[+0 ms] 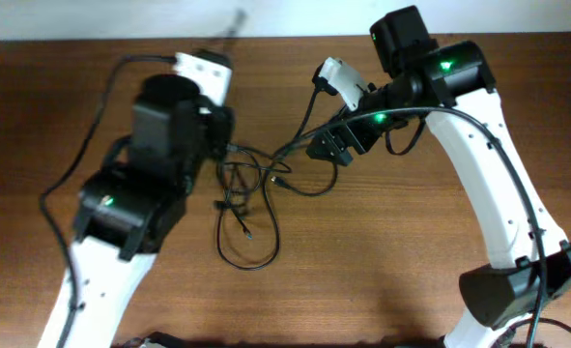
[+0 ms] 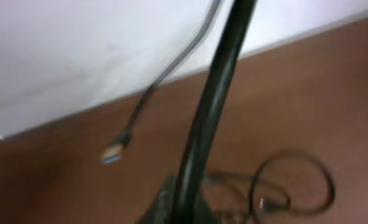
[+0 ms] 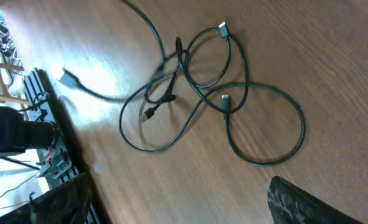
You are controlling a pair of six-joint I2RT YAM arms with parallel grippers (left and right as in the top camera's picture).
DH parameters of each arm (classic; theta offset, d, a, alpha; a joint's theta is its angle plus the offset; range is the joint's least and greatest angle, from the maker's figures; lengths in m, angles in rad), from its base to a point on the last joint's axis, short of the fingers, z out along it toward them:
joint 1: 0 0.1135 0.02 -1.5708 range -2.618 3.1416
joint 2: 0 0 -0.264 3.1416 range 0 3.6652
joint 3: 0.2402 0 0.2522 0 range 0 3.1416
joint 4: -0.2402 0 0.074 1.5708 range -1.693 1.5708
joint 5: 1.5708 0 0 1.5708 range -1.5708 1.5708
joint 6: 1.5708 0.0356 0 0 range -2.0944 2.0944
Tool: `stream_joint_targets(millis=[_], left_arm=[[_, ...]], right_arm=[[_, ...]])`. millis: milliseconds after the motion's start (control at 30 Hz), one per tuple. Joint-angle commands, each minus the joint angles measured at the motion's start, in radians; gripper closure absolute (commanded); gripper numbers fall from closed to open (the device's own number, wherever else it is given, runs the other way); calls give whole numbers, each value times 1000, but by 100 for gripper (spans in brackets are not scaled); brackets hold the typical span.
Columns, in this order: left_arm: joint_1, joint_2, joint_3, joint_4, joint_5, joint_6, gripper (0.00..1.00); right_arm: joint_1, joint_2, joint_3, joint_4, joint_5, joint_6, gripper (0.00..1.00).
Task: Untangle cables
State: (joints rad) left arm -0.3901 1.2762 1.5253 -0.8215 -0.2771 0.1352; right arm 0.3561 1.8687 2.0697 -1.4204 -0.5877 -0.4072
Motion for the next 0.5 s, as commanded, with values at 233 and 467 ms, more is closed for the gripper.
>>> stream_joint_targets(millis=[233, 467], left_arm=[[15, 260, 171, -254, -689, -91, 100], [-31, 260, 417, -28, -689, 154, 100]], right_arm=[[-85, -4, -5, -12, 69, 124, 10], [-82, -4, -5, -15, 61, 98, 10]])
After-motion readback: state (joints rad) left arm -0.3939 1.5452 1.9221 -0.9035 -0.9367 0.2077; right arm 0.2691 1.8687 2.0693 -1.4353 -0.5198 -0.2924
